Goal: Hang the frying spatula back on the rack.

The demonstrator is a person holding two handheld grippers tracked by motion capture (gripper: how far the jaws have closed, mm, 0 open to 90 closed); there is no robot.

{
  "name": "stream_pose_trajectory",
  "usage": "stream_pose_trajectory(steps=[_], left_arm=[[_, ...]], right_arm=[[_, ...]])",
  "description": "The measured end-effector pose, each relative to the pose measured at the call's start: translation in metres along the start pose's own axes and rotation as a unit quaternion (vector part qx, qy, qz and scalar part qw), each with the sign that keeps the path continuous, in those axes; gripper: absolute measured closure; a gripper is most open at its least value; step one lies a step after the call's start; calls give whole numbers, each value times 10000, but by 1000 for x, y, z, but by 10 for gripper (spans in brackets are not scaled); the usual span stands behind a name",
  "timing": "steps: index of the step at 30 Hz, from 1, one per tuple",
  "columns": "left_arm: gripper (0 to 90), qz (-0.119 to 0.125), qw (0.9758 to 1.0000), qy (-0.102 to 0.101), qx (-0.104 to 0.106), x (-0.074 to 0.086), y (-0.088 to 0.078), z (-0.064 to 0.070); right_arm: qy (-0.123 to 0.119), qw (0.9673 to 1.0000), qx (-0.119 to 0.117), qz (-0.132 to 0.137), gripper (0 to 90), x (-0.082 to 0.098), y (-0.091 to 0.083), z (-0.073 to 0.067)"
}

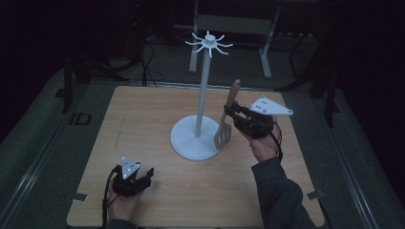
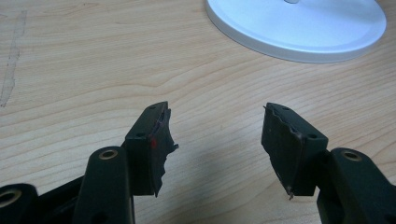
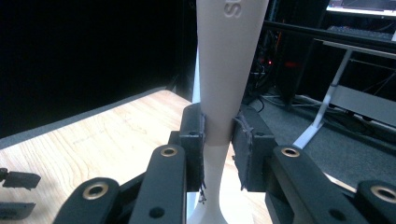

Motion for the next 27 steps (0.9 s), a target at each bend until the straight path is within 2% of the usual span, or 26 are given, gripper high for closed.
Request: stream_pose_trajectory(steps=[27], left_arm=[[423,9,10000,-13,-6,0,0,-1]], right_arm=[[132,9998,-60,145,746,-27,3,9]])
Point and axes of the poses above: each handheld gripper's, and its own axes: y roughly forward along the jaws, x roughly out of its underside, z roughly to its right, the point moved 9 cm from there along y, roughly forward along the jaws, and after that the axes turned 1 degree about -y, right-handed, at the moved point
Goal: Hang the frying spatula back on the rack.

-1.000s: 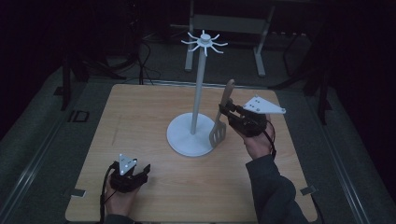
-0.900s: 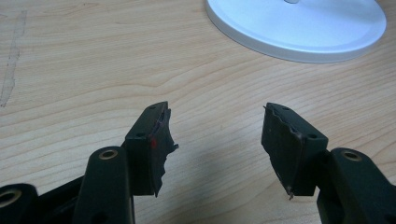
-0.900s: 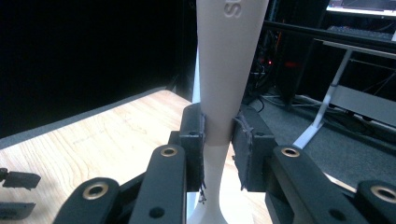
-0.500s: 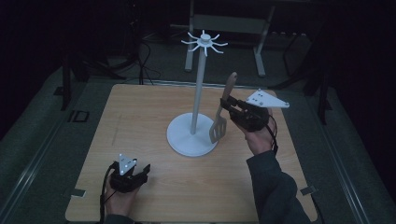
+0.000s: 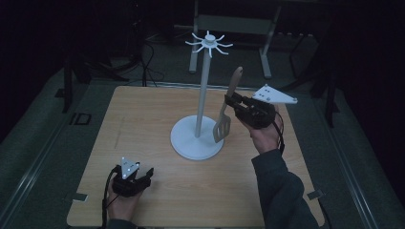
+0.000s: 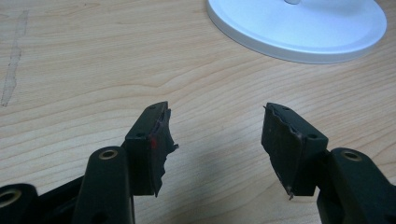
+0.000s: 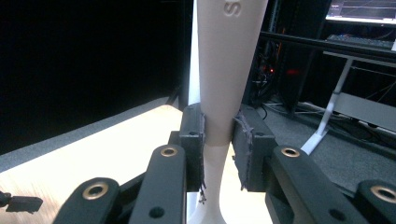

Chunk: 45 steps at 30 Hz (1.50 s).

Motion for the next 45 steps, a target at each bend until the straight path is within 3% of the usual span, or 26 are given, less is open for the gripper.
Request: stream_pose_trajectory(steps=[21,45], left_arm=[[423,-9,10000,-1,6,0,1,1],[422,1,10000,-1,18,0,0,1]], right_arm=[[38,10000,-41,-2,746,-17,6,4],[83,9997,-126,-216,746,-25,22,4]])
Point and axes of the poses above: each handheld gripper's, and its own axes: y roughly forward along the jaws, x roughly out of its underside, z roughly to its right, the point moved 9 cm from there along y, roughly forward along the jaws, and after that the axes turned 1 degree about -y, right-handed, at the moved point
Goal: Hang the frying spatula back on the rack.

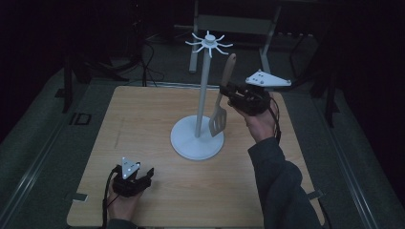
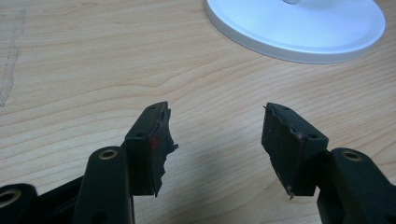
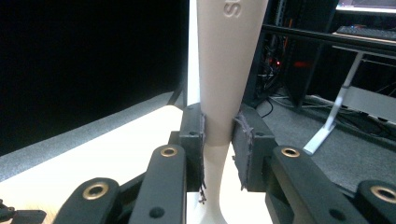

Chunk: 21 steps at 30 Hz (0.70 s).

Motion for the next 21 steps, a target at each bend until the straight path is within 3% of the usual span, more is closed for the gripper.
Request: stream_pose_trajectory(steps=[21], left_arm=[[421,15,10000,-17,2,0,-1,-1]], right_arm=[[81,9998,-18,-172,746,-6,15,-1]])
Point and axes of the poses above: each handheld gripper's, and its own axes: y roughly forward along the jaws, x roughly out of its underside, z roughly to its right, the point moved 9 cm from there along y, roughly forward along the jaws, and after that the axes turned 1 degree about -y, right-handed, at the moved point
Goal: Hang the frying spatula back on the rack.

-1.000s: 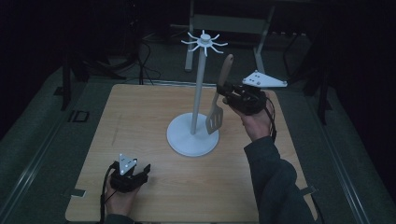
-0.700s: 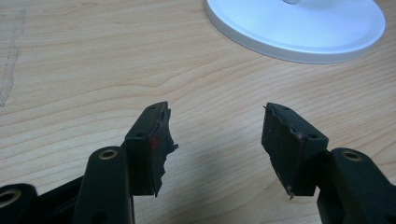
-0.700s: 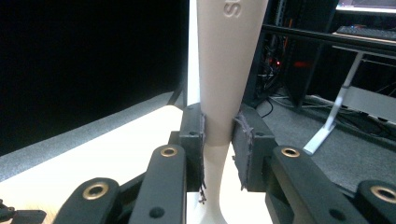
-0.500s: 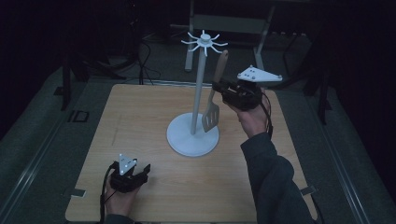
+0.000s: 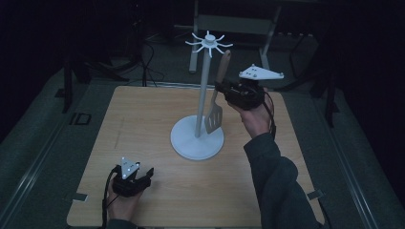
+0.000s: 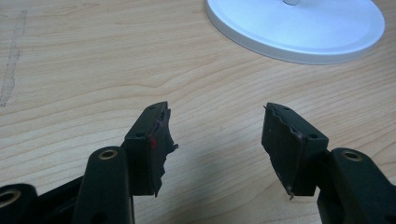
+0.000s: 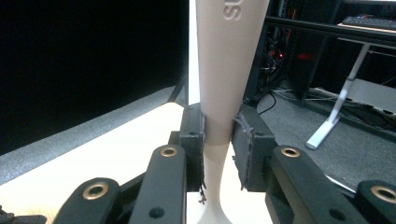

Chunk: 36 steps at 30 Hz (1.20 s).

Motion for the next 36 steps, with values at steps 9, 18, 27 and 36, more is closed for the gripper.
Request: stream_pose_trajectory(steps=[9,18,27,36], left_arm=[[421,-2,10000,-3,-2,0,0,0],[421,-5,10000,-2,-1,0,0,0],[421,-1,10000,-4,2,0,0,0],[421,-14,10000,17,9,0,1,1]], right_arm=[[18,10000,-11,-56,746,0,5,-1],[1,9999,15,-142,746,-1,11,-1],[-17,9999,-6,-151,733,0,13,-2],[-151,9998,2,-100,569,1,8,-3]])
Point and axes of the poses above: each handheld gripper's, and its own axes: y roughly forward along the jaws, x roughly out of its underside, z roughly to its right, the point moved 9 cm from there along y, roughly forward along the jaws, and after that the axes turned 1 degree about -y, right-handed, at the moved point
